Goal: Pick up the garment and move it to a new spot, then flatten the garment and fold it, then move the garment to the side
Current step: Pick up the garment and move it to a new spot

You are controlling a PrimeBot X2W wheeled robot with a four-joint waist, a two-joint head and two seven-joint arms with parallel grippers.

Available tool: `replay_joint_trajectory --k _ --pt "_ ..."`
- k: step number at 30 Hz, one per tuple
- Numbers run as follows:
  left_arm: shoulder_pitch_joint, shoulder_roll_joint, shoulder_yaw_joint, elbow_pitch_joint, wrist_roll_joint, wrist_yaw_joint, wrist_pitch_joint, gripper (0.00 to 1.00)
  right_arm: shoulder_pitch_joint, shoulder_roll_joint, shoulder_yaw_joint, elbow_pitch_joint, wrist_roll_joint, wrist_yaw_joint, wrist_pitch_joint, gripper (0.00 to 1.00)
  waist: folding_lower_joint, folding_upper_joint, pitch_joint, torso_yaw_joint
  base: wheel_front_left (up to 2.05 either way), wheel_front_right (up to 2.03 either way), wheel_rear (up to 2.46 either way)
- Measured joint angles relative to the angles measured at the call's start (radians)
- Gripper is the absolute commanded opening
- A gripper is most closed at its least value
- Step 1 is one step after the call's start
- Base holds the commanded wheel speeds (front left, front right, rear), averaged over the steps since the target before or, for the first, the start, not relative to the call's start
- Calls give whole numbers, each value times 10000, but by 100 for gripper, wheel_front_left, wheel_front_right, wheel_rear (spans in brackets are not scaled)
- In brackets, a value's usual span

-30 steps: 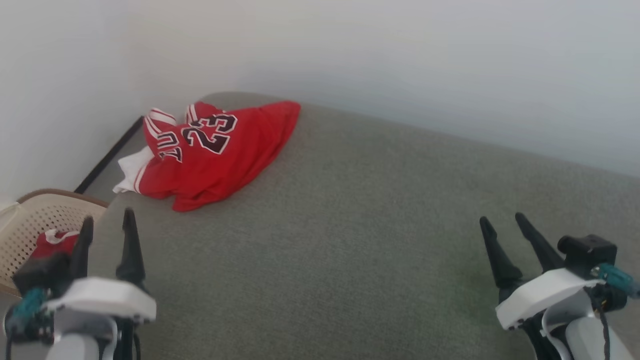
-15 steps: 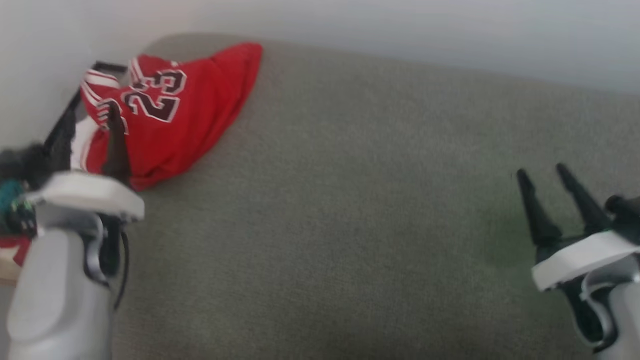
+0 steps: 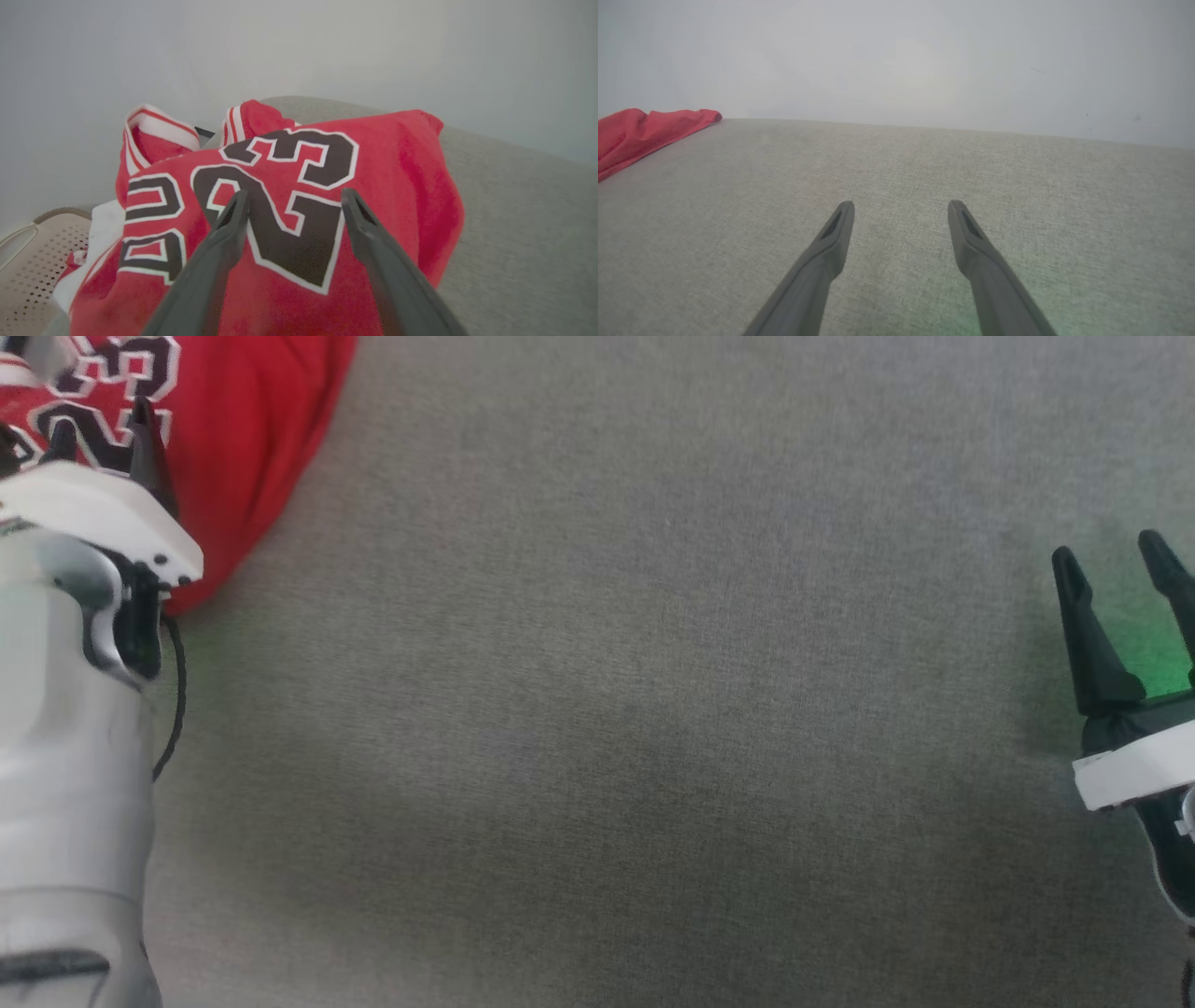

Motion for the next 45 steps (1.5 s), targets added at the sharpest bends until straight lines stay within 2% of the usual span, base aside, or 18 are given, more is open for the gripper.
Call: replay_joint_trajectory --k 5,9,14,17,18,19,24,33,38,45 --pt "-1040 61 -173 1760 -23 267 1133 100 -59 -203 -77 -470 21 2 238 100 0 0 606 -105 0 0 0" --pt "-1781 198 -439 2821 79 267 2353 100 -132 -299 -174 -836 23 0 454 100 0 0 912 -165 0 0 0" --pt "-2493 293 -518 3381 19 171 3730 100 -154 -366 -313 -1225 36 2 660 100 0 1 1149 -215 0 0 0" --pt "-2620 316 -606 3444 17 142 4015 100 -156 -376 -370 -1377 38 2 738 100 0 1 1222 -241 0 0 0" --pt "-2626 322 -616 3450 17 174 3994 13 -157 -376 -382 -1386 38 2 746 100 0 1 1236 -248 0 0 0" --pt "-2626 332 -602 3478 17 284 3793 0 -156 -372 -403 -1398 38 2 746 100 0 1 1239 -252 0 0 0" --pt "-2496 355 -662 3488 27 382 2583 0 -126 -242 -552 -1317 36 2 679 100 0 0 1042 -263 0 0 0" --pt "-2513 909 -1239 3001 537 -50 865 0 58 209 -575 -696 44 0 389 100 0 0 24 -204 0 0 0" --pt "-2782 1114 -1584 2615 840 -364 667 0 167 468 -481 -385 92 2 276 100 0 0 -576 -183 0 0 0" --pt "-3296 1753 -2142 1498 1210 -792 848 0 309 867 -384 38 92 0 25 100 0 0 -1625 -231 0 0 0"
